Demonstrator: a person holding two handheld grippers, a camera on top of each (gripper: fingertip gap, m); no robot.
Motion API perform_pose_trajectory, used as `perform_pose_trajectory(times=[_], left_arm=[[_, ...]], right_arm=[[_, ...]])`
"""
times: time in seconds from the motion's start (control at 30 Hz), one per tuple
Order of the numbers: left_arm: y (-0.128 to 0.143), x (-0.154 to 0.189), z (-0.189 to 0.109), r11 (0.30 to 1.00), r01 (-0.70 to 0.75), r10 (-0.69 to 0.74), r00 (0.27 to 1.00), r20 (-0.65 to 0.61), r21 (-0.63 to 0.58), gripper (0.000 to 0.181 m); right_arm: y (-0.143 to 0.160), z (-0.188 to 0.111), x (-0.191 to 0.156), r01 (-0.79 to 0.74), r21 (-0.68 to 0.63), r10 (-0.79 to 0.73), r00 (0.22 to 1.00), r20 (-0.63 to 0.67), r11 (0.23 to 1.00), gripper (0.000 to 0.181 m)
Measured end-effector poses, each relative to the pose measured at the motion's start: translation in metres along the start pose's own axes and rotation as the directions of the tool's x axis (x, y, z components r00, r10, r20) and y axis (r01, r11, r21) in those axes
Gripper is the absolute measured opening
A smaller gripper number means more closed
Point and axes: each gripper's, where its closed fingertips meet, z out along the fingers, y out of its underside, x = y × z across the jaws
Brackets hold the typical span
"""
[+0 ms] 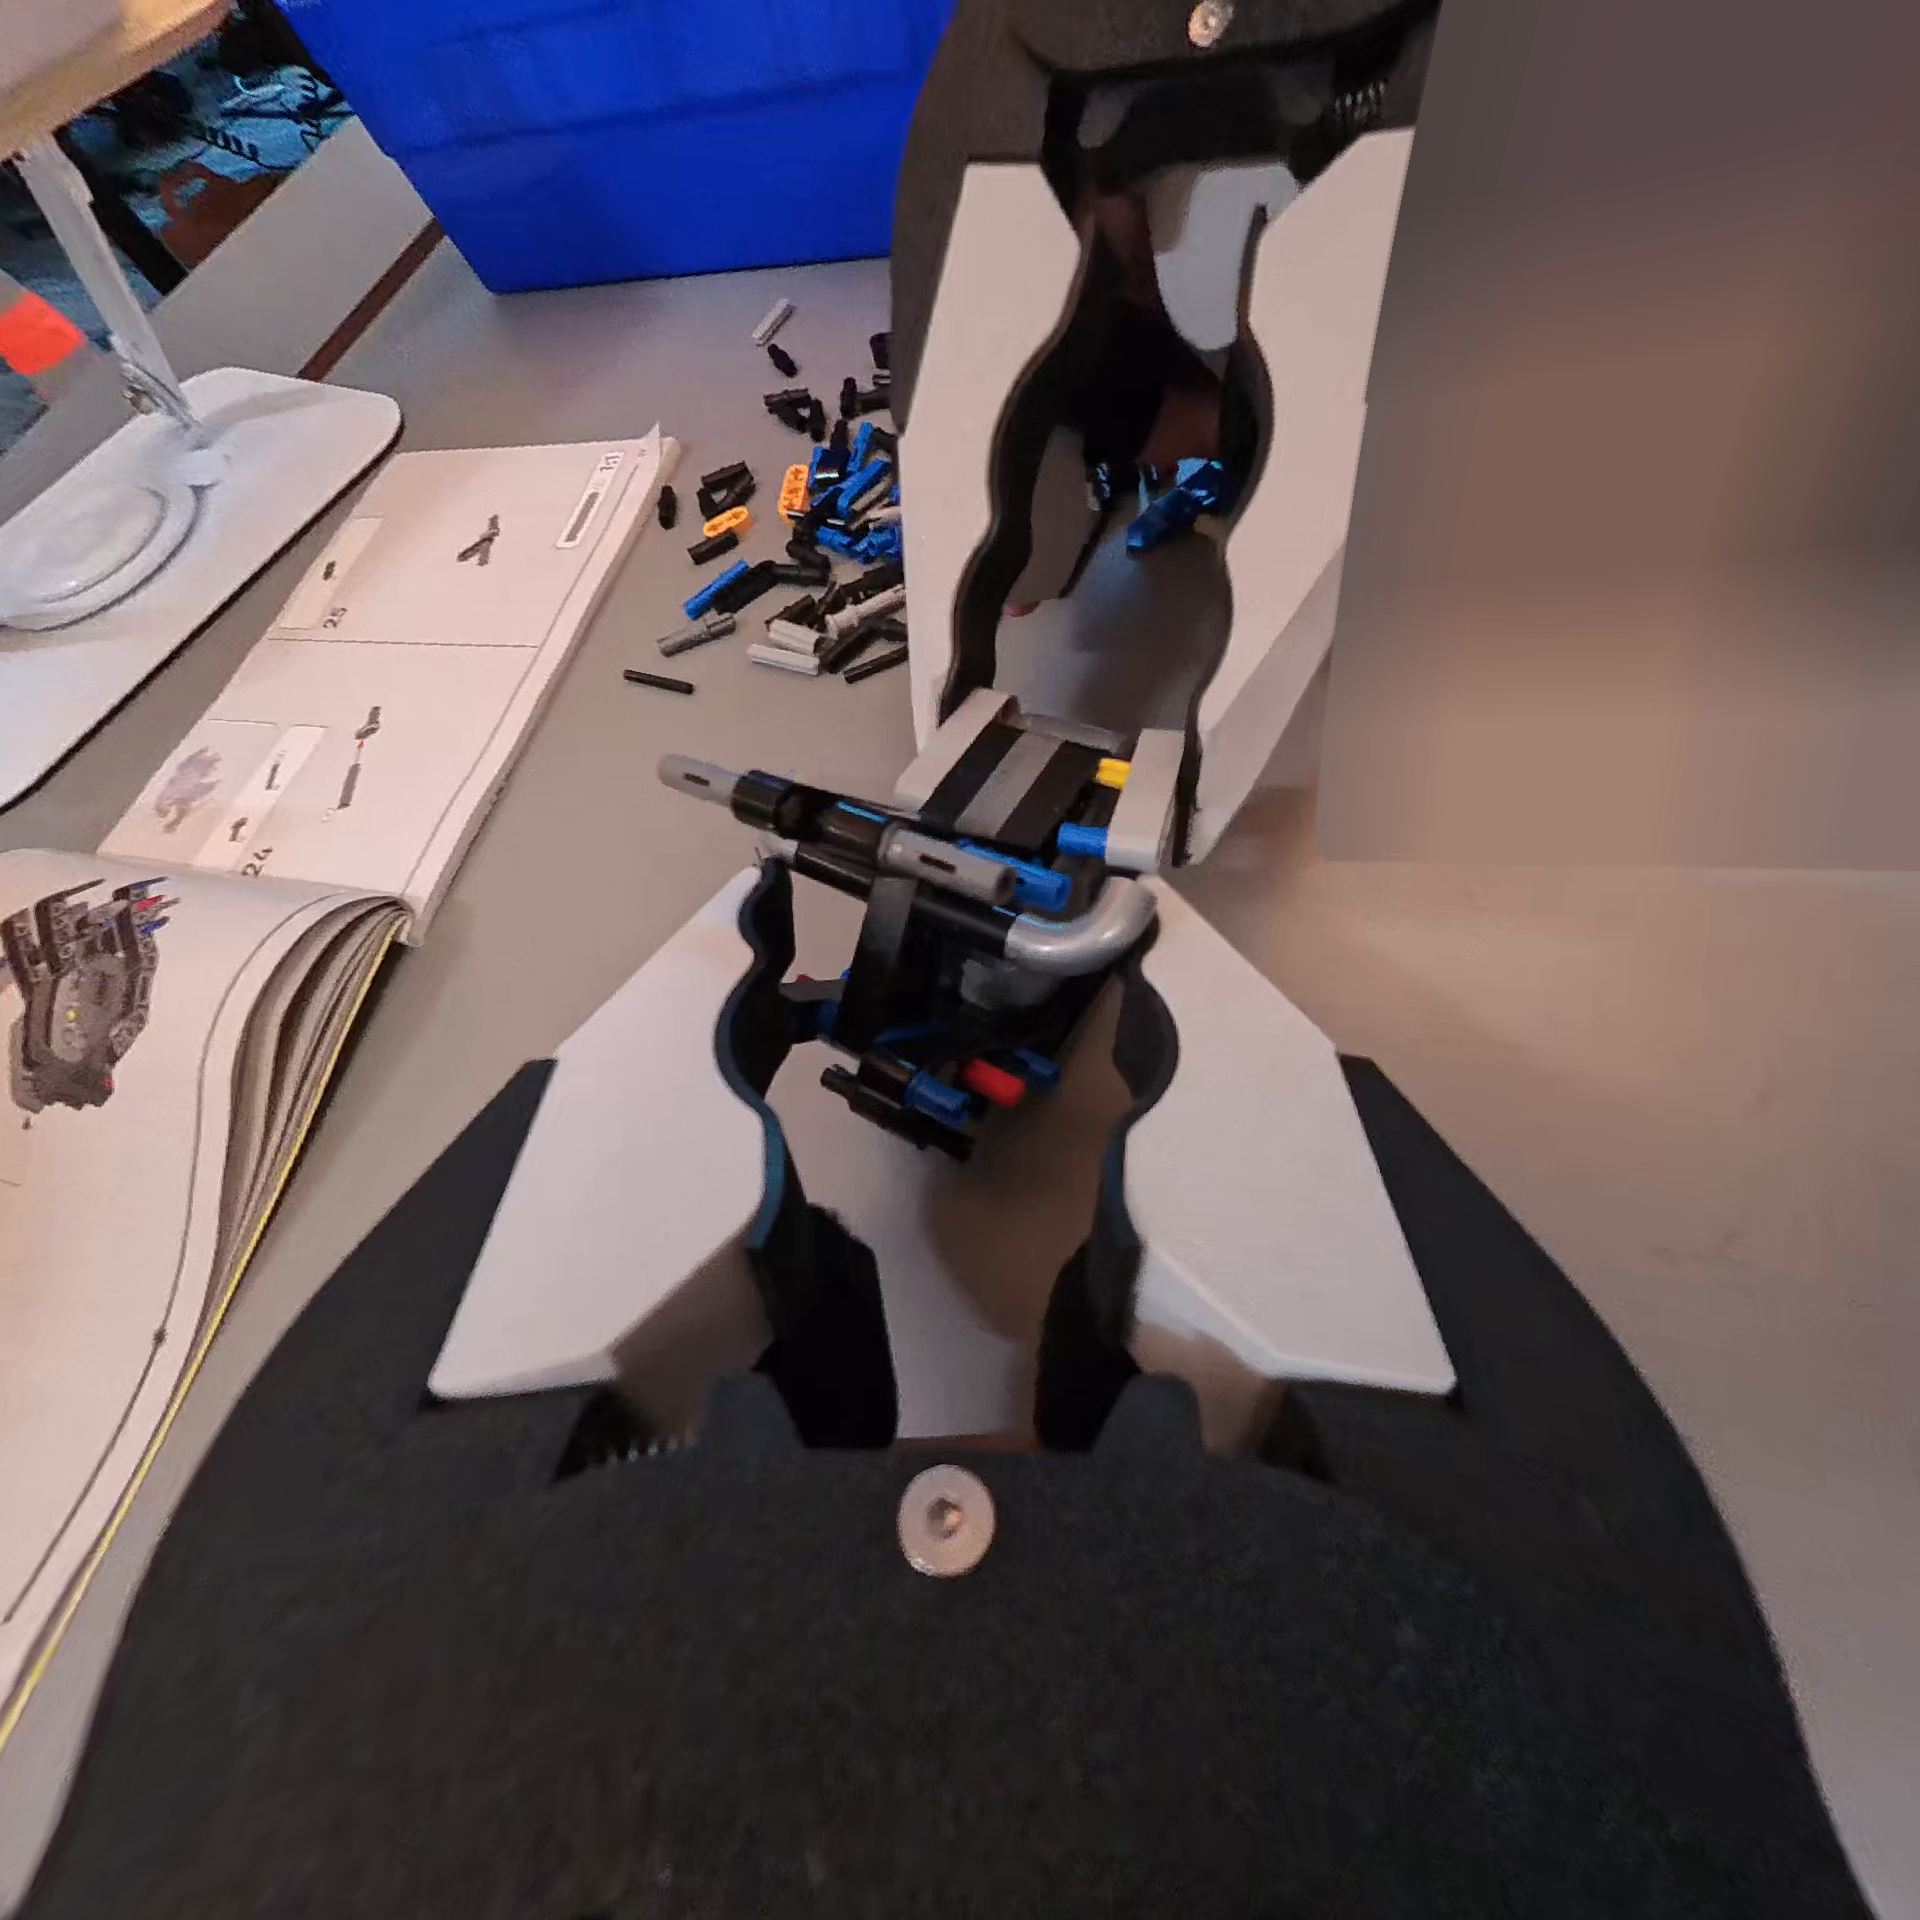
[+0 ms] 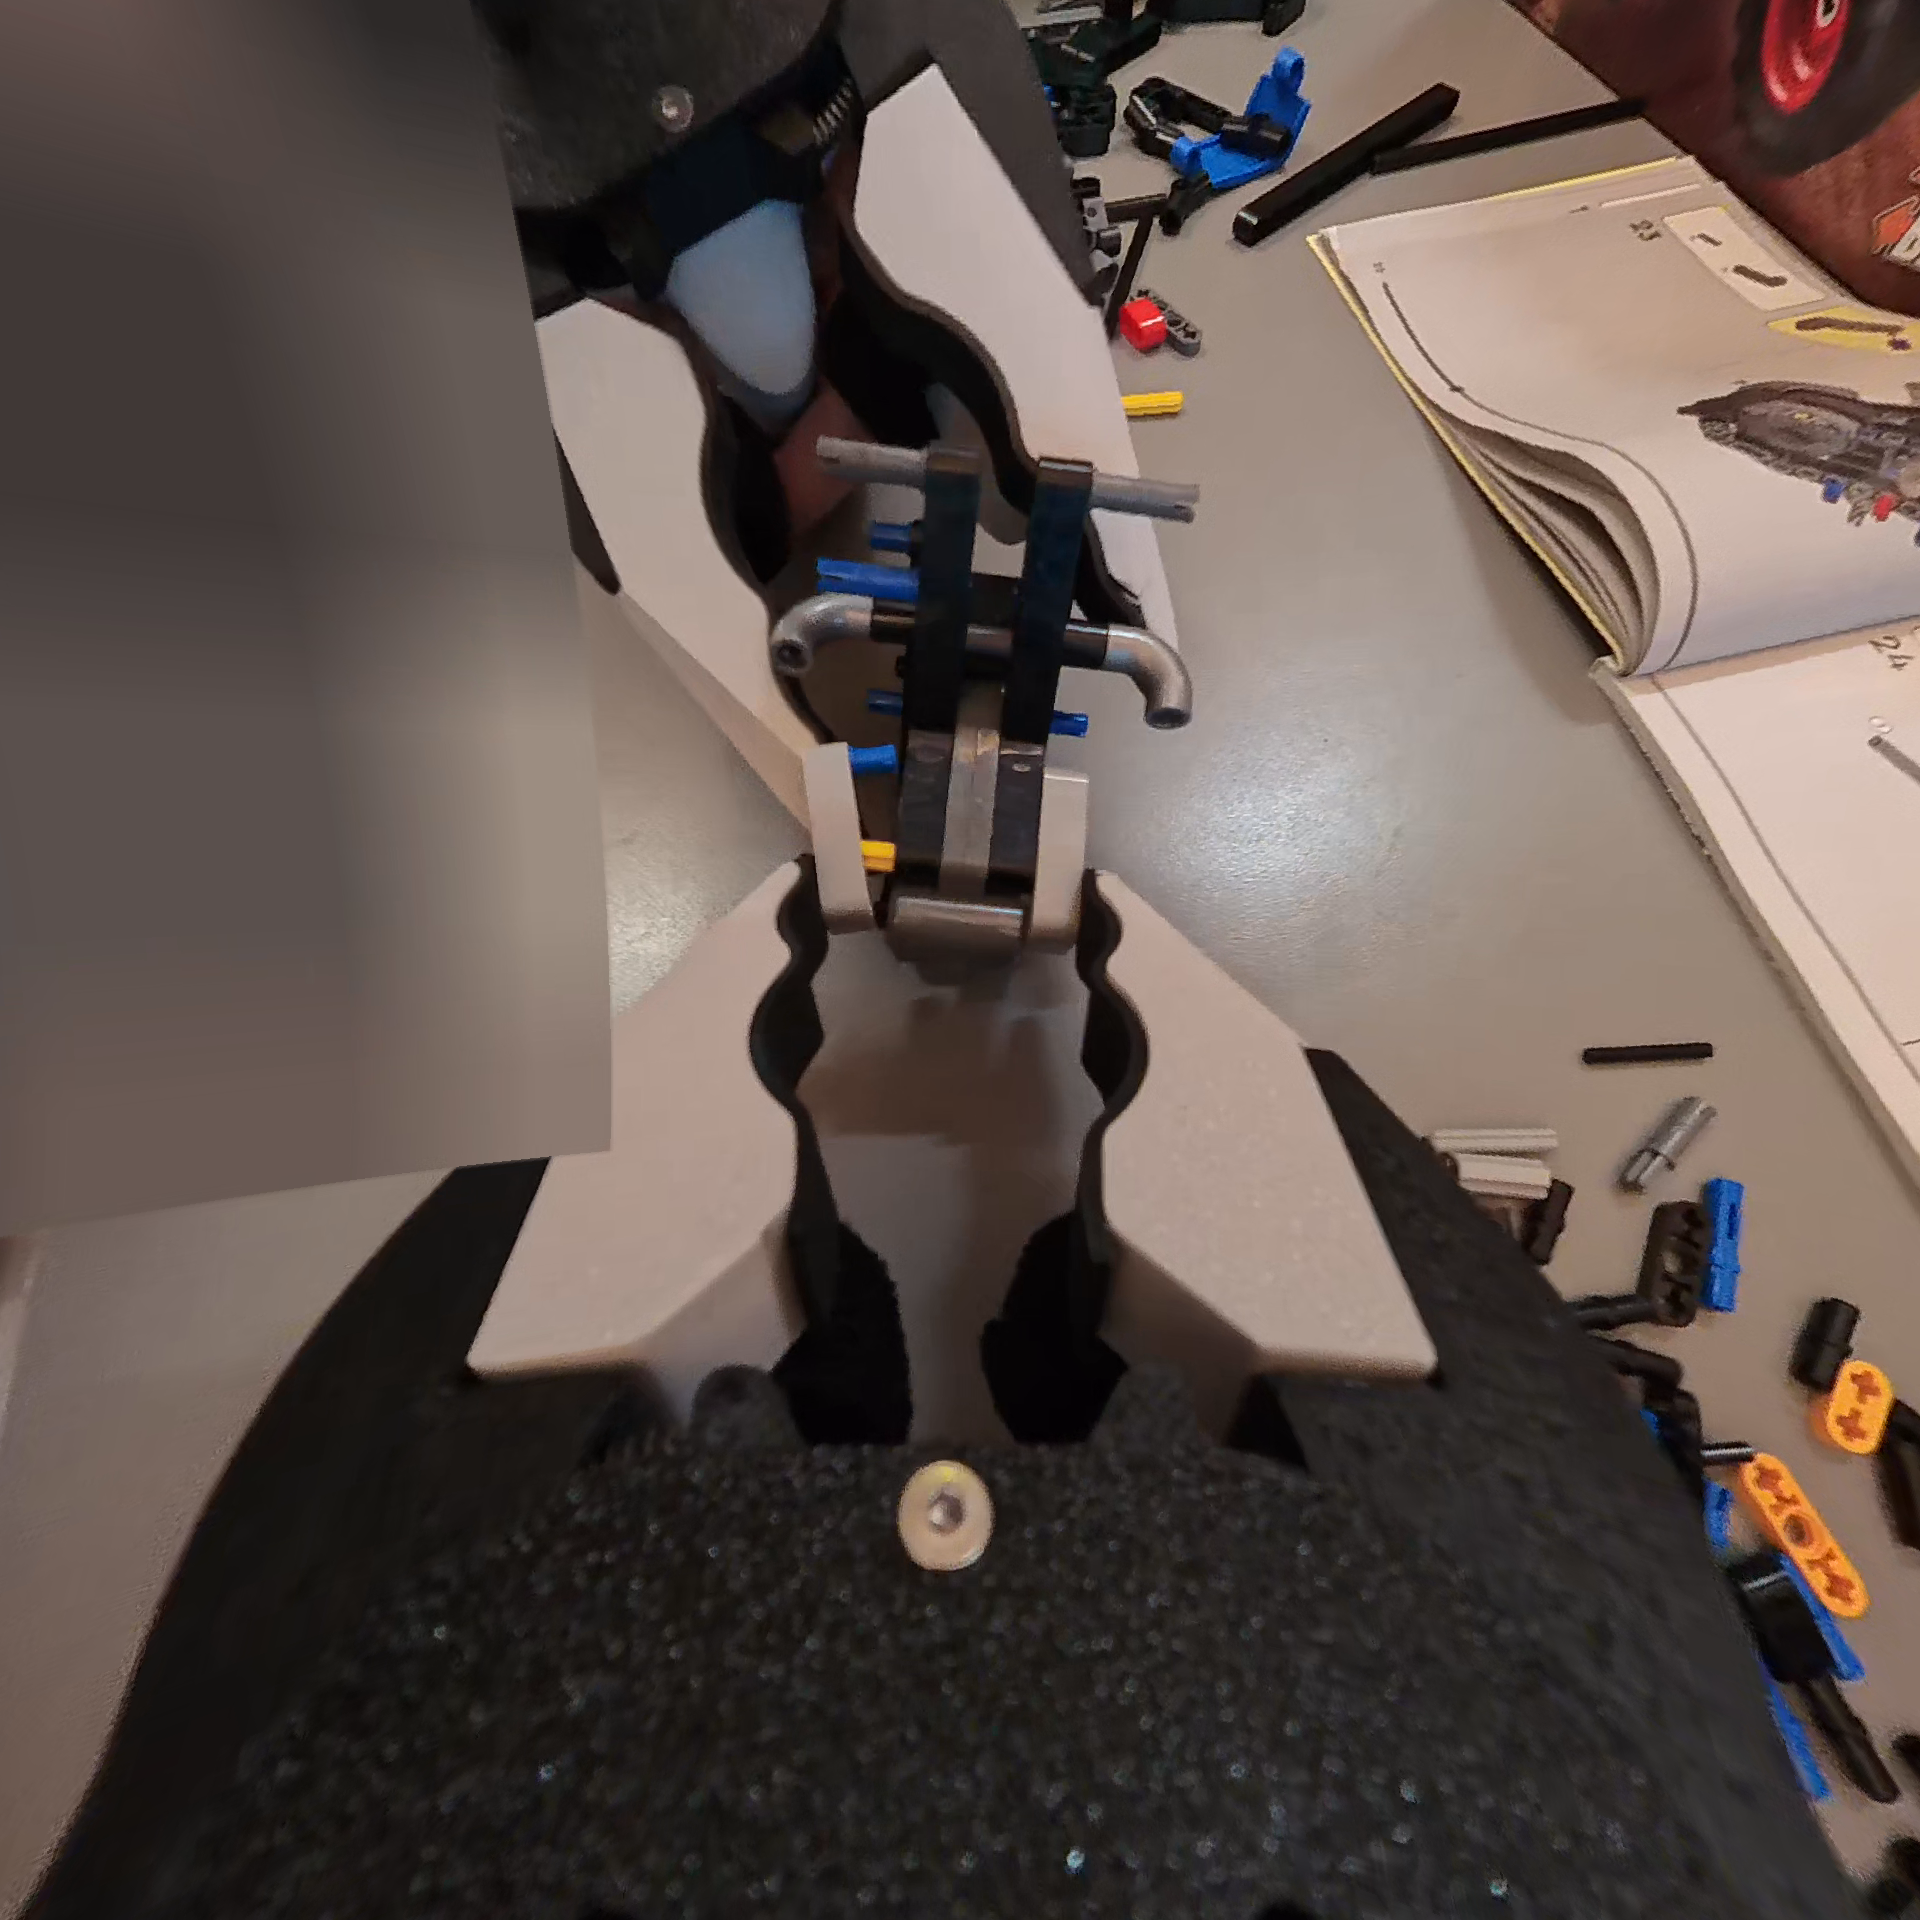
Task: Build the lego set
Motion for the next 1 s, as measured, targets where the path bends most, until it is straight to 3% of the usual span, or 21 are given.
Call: perform_pose_trajectory(times=[0.43, 0.67, 0.73, 1.0], left_arm=[[0.001, 0.007, -0.002, 0.999, 0.035, -0.035, 0.996, -0.080, 0.001, 0.063], [0.004, 0.003, 0.000, 1.000, 0.003, -0.003, 0.999, -0.038, -0.018, 0.062], [0.008, 0.007, 0.001, 0.999, -0.013, 0.010, 0.998, -0.060, -0.040, 0.074], [0.016, -0.003, 0.001, 0.991, -0.111, 0.112, 0.994, 0.007, -0.074, 0.066]], right_arm=[[0.003, 0.003, -0.004, 0.009, -0.025, -0.009, 1.000, 0.007, 1.000, 0.047], [0.005, 0.004, 0.002, 0.042, -0.040, -0.044, 0.998, -0.048, 0.998, 0.044], [0.006, 0.003, 0.006, 0.045, -0.046, -0.048, 0.996, -0.073, 0.998, 0.036], [0.008, 0.000, 0.009, 0.049, -0.062, -0.055, 0.994, -0.094, 0.997, 0.035]])
